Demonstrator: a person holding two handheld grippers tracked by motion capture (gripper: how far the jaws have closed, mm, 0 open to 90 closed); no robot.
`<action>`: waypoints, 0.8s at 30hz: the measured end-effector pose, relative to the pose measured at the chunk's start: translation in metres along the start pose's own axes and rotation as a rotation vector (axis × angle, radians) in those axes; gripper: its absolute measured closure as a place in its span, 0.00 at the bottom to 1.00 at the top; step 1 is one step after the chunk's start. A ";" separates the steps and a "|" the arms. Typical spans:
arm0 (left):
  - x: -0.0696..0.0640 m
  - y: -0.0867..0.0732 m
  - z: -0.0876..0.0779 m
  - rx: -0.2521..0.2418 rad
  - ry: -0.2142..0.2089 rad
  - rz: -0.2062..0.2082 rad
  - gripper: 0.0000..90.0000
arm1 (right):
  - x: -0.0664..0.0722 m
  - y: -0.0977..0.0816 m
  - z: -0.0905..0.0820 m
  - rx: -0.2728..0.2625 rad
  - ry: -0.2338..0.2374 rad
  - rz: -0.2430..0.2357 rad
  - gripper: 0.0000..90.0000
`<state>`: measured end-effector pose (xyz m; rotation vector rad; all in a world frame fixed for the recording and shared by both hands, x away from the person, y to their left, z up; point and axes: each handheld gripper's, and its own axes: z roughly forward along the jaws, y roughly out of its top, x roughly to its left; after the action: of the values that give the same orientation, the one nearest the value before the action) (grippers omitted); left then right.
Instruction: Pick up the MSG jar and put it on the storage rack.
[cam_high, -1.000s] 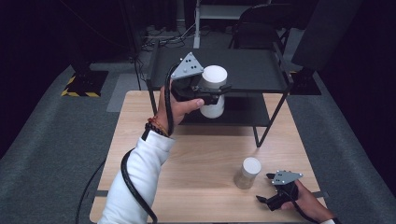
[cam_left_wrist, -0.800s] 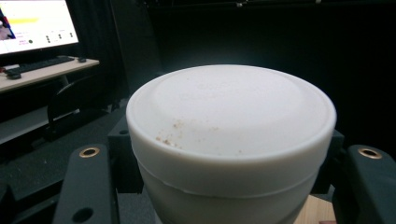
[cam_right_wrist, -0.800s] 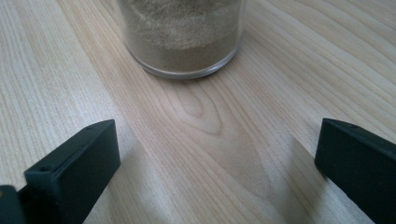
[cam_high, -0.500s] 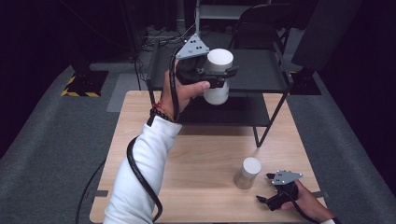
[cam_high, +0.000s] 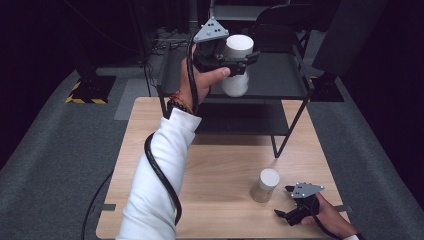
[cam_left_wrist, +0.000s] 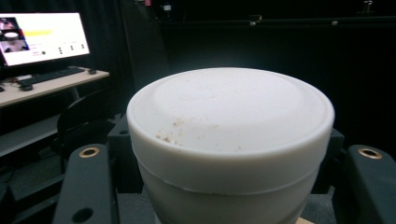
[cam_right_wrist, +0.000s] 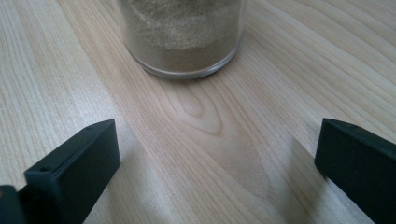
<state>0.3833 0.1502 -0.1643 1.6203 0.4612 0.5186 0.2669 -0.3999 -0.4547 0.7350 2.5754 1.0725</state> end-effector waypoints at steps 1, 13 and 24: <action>0.002 0.001 0.001 0.008 0.004 0.005 0.37 | 0.000 0.000 0.000 0.000 0.000 0.000 0.00; 0.018 -0.001 0.019 0.025 0.045 -0.002 0.37 | 0.000 0.000 0.000 0.001 0.000 0.001 0.00; 0.028 -0.006 0.027 0.049 0.064 -0.010 0.37 | 0.000 0.000 0.000 0.000 0.000 0.000 0.00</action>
<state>0.4215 0.1447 -0.1706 1.6508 0.5328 0.5563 0.2668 -0.3998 -0.4547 0.7352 2.5753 1.0725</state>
